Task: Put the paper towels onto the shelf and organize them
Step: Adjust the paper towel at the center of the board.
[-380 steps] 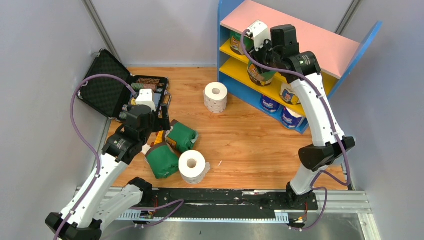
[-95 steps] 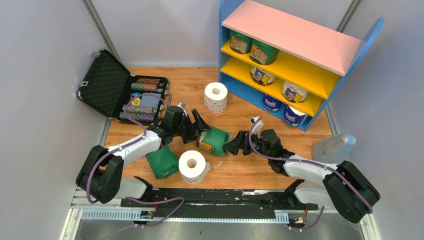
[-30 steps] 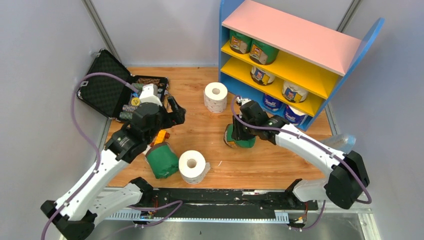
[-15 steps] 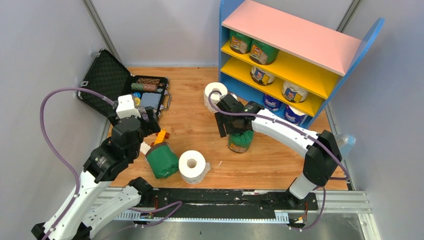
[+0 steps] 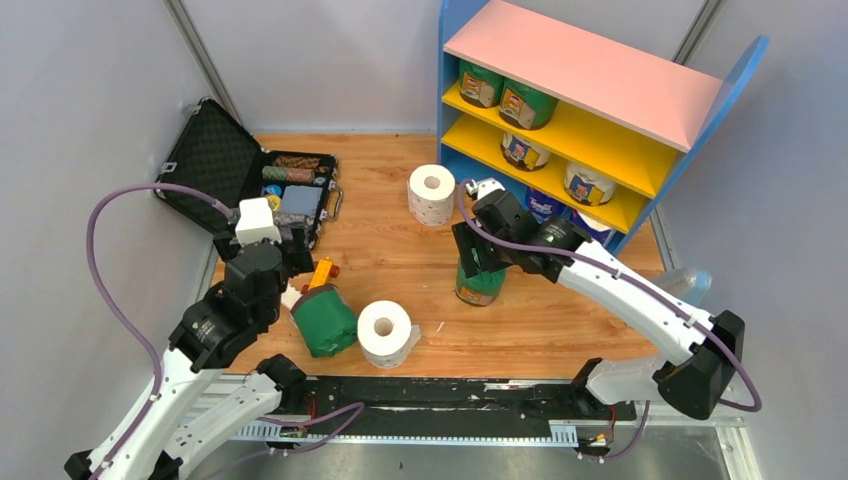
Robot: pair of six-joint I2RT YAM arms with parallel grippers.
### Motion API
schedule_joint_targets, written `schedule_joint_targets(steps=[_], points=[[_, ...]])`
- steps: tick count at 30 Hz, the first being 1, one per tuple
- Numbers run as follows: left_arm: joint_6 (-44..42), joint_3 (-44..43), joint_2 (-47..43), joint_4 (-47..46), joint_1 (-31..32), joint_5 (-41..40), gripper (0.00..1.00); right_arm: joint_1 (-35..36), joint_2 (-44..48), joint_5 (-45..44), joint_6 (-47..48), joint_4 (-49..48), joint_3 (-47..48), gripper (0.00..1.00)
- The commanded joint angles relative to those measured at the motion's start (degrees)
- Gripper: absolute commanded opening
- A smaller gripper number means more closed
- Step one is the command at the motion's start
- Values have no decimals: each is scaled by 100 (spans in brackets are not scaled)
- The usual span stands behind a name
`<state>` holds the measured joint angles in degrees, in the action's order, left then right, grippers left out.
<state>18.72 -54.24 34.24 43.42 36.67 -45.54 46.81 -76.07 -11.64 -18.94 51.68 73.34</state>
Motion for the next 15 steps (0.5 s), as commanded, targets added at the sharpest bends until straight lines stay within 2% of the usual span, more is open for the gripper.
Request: schedule_joint_targets(steps=[1,10,15], points=[[-154,156,6,-338,0,-105,100,-39,232,-121,273,13,-287,73],[-101,331,185,-461,-241,311,100,-165,-187,-170,605,-370,-605,58],[-86,360,182,-520,-457,562,100,-428,-406,35,698,-759,-732,43]])
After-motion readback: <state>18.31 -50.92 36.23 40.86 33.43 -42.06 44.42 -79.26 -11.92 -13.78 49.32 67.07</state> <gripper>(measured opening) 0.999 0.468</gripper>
